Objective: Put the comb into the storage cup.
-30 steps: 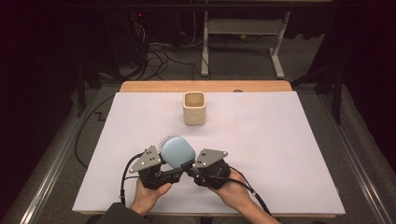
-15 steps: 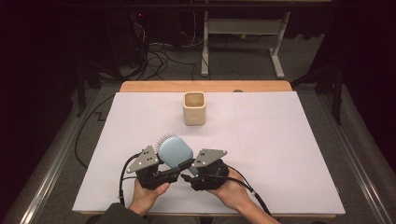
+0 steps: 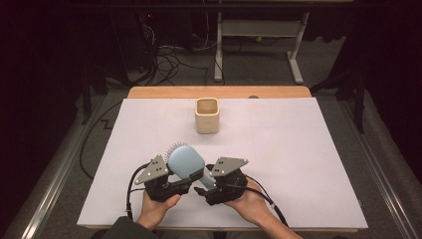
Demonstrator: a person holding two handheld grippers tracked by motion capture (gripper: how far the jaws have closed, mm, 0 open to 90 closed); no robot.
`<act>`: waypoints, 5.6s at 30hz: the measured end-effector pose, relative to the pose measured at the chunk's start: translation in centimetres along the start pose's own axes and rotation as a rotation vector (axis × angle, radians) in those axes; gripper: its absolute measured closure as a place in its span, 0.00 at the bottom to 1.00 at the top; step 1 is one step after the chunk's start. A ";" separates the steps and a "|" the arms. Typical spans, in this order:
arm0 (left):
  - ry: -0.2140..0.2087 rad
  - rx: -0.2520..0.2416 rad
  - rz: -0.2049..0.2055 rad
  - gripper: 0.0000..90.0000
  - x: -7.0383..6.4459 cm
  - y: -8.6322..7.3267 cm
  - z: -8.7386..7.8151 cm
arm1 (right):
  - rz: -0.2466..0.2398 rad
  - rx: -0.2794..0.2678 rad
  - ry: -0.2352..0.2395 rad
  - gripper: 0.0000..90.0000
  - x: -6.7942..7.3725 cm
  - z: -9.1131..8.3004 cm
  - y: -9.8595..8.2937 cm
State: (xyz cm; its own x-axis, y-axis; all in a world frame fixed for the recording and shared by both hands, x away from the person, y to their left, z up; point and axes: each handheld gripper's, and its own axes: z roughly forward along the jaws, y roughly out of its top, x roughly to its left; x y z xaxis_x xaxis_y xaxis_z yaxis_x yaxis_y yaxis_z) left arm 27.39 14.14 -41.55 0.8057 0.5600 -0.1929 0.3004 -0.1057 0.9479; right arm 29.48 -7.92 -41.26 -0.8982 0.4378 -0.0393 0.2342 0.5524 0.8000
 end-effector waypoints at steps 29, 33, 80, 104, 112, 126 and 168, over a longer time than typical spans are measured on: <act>0.018 0.002 -0.011 0.59 0.2 -0.1 0.0 | 0.068 -0.052 -0.089 0.27 -2.6 -4.3 -2.4; 0.020 0.002 -0.010 0.59 0.2 -0.1 -0.1 | 0.074 -0.059 -0.100 0.27 -3.0 -4.8 -2.6; 0.034 -0.002 -0.021 0.59 0.5 -0.1 -0.4 | 0.208 -0.158 -0.263 0.26 -7.3 -12.1 -7.1; 0.043 0.008 -0.016 0.59 0.6 -0.1 -0.6 | 0.280 -0.172 -0.348 0.24 -8.7 -14.9 -11.2; 0.061 0.010 -0.023 0.59 0.9 -0.1 -1.0 | 0.321 -0.179 -0.384 0.23 -9.0 -15.5 -13.1; 0.072 0.015 -0.030 0.59 1.1 0.0 -1.3 | 0.380 -0.238 -0.417 0.21 -9.3 -16.5 -15.8; 0.155 0.031 -0.063 0.59 3.5 1.3 -6.0 | 0.381 -0.236 -0.437 0.21 -8.7 -16.5 -17.5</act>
State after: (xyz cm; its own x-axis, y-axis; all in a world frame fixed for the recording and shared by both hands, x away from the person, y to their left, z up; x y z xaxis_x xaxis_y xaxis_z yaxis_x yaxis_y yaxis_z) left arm 27.54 20.89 -39.52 0.6971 0.6861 -0.2083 0.3658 -0.0904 0.9263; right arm 27.06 -33.13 -45.04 -0.5211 0.8503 0.0739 0.3753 0.1505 0.9146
